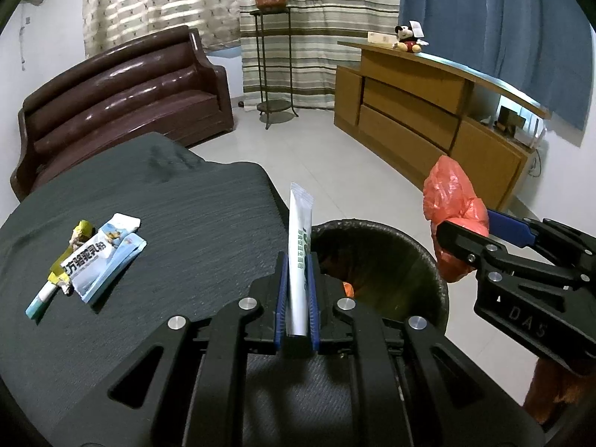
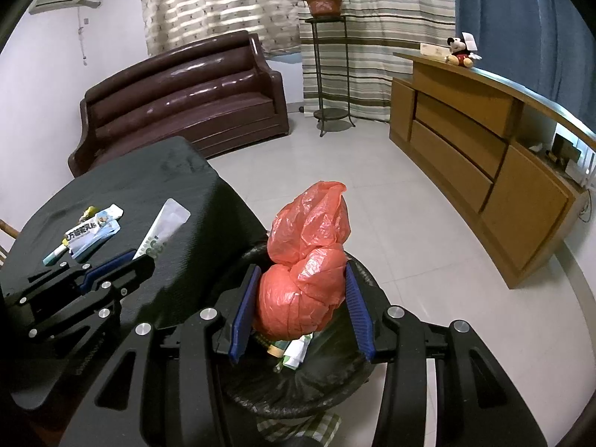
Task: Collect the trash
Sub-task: 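Carry the red bag and white tube over the bin and open both tools, then move both open tools back over the table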
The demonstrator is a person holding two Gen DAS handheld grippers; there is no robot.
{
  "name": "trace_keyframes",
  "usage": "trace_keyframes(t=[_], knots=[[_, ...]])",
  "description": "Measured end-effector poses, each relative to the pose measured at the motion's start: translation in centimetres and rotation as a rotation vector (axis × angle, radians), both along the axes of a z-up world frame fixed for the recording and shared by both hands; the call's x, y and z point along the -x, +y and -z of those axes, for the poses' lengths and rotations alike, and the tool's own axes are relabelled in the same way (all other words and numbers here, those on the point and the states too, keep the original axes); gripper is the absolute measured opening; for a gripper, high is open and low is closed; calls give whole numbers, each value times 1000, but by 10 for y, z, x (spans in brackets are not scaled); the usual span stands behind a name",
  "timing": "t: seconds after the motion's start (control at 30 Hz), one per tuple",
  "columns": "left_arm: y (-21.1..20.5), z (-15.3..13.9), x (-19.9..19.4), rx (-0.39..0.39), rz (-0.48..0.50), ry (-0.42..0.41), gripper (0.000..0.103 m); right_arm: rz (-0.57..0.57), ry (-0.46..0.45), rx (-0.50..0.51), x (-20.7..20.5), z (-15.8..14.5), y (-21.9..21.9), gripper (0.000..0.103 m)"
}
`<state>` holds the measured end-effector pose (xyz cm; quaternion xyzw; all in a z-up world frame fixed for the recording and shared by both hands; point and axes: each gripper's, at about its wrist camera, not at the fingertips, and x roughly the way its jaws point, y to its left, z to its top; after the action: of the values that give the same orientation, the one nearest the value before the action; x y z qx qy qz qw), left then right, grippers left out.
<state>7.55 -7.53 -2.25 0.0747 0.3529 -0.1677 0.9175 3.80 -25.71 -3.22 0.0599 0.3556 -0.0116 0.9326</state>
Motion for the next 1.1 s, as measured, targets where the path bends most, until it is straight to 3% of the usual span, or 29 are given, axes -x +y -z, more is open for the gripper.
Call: trace_keyframes(t=[0.13, 0.27, 0.4, 0.73, 1.1], knots=[[-3, 2, -3, -6, 5, 3, 12, 5, -3, -7, -1, 0, -2, 47], [-4, 5, -5, -3, -4, 14, 16, 9, -11, -11, 0, 1, -3, 58], [-5, 5, -6, 0, -10, 12, 35, 16, -16, -13, 0, 0, -6, 58], [1, 0, -6, 5, -29, -7, 50, 38, -19, -19, -1, 0, -10, 58], [30, -10, 2, -17, -69, -45, 59, 21, -8, -26, -5, -3, 0, 58]])
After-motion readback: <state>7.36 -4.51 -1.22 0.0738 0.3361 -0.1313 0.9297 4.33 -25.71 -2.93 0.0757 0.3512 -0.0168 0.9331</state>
